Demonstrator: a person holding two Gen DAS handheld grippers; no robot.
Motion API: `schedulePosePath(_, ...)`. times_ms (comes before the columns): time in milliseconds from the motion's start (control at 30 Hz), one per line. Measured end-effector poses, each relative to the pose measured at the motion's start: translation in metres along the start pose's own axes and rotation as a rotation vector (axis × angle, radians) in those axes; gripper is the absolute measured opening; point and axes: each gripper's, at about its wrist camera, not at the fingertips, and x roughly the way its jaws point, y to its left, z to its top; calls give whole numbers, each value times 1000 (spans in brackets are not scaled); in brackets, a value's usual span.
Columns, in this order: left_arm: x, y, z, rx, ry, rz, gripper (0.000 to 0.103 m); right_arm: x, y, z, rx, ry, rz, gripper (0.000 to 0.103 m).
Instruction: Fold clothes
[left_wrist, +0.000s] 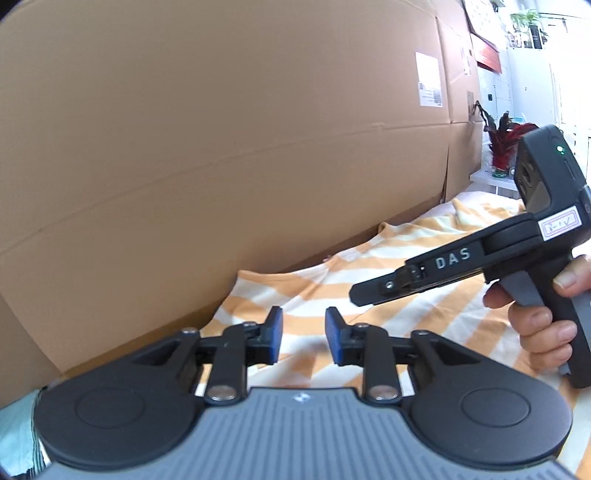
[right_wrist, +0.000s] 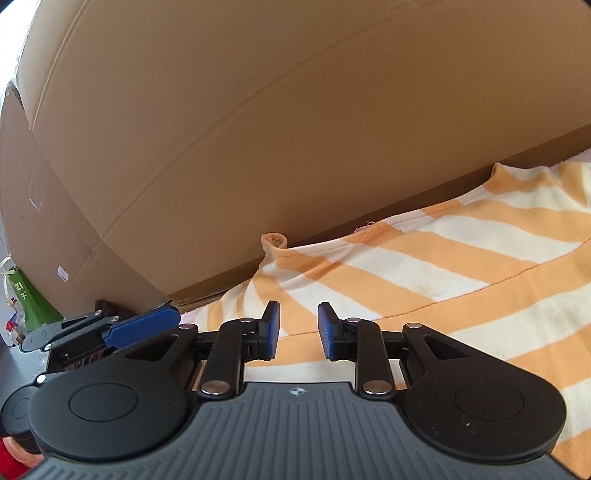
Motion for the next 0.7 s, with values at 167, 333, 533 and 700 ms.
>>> schedulePosePath(167,-10,-7,-5,16,2,13,42,-3,5,-3,-71,6,79,27)
schedulePosePath(333,-59,10,-31,-81,27,150,58,-4,39,-19,-288,26,186,32)
schedulePosePath(533,-89,20,-69,-136,110,259,59,16,87,-57,-719,89,122,34)
schedulePosePath(700,-81,26,-84,-183,119,277,69,33,126,-89,-1078,141,60,40)
